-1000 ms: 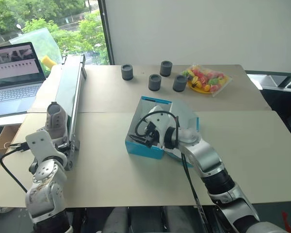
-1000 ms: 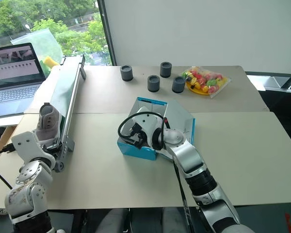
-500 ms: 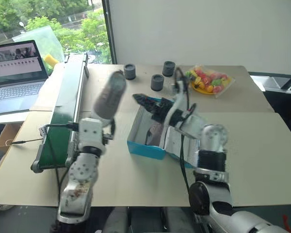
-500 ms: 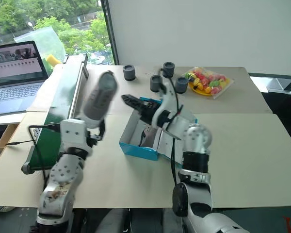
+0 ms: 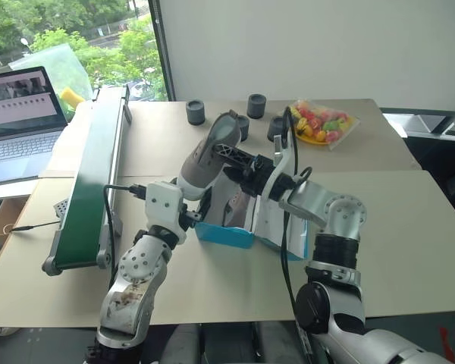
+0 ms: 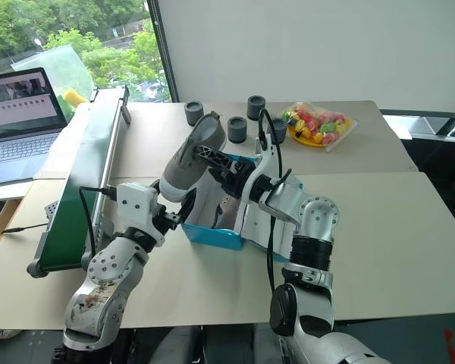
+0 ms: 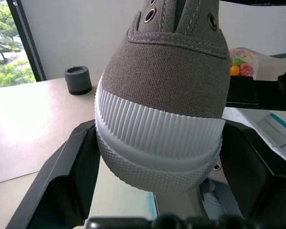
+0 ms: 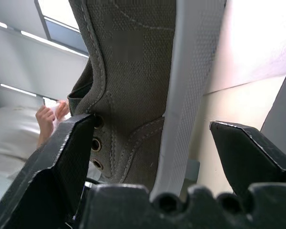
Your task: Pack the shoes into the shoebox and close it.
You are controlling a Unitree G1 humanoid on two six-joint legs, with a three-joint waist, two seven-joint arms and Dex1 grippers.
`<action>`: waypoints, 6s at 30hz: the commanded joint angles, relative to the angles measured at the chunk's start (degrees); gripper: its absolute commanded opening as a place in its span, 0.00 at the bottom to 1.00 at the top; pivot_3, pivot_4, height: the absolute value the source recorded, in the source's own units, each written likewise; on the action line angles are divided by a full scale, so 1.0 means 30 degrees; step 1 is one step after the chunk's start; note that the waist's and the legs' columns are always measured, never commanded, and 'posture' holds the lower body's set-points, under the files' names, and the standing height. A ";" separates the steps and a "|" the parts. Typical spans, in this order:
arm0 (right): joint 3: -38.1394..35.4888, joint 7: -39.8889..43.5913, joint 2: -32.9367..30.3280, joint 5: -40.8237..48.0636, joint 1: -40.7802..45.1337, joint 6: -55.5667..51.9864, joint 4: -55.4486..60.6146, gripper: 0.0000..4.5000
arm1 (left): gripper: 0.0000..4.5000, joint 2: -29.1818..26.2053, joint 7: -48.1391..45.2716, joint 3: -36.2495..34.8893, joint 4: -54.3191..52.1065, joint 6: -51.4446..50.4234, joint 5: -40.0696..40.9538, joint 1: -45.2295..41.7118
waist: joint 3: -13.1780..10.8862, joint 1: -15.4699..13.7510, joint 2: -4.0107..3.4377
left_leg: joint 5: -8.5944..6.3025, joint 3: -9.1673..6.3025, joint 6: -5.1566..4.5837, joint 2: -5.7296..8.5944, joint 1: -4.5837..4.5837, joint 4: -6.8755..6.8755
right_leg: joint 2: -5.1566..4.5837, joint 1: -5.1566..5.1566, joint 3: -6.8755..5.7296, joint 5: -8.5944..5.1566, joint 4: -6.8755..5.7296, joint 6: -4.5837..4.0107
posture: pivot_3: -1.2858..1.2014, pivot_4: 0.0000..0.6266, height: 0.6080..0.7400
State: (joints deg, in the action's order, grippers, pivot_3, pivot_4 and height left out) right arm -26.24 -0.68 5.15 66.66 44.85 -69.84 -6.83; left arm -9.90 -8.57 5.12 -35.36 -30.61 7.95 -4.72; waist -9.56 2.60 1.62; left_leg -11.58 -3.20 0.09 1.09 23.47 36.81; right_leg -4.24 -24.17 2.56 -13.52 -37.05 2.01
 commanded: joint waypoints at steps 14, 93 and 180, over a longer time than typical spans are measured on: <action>0.1065 -0.2218 0.1002 0.4132 0.0586 0.1563 0.1266 0.05 | 0.76 0.0322 -0.0295 0.0119 -0.0668 -0.0109 0.0479 -0.0485 | 0.0000 -0.0011 0.0000 | 0.0000 0.0000 -0.0001 -0.0001 0.0001 0.0000 | 0.0000 0.0002 0.0001 0.0000 0.0001 0.0000 | 0.52 0.24 0.96; -0.3748 -0.8262 -0.1972 -0.8706 1.1926 -0.3895 -1.0364 0.99 | 1.00 -0.7157 -0.5540 -0.2535 -0.3908 -0.0558 0.2534 0.3587 | -0.0031 0.0295 -0.0052 | -0.0020 0.0024 -0.0036 -0.0014 0.0008 -0.0035 | 0.0017 -0.0009 0.0012 -0.0001 0.0056 -0.0008 | 0.52 0.24 0.96; 1.1791 0.7708 -0.4226 -1.7387 0.4869 1.7033 -1.5195 0.00 | 1.00 -0.8015 -0.5443 -0.3021 -0.3866 -0.2030 0.3354 0.1851 | -0.0120 0.0008 -0.0131 | -0.0055 0.0089 -0.0077 -0.0018 0.0019 -0.0024 | -0.0035 -0.0045 0.0078 -0.0039 0.0037 0.0045 | 0.52 0.24 0.96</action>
State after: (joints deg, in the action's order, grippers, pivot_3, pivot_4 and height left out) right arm 6.78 19.87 -8.76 18.42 58.94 -20.96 -47.55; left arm -33.95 -25.57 -2.80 -44.39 -36.71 18.34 0.63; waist -9.92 2.62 1.22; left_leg -11.75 -2.93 -0.14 1.05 23.48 36.74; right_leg -4.35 -24.26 2.79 -13.63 -36.93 2.14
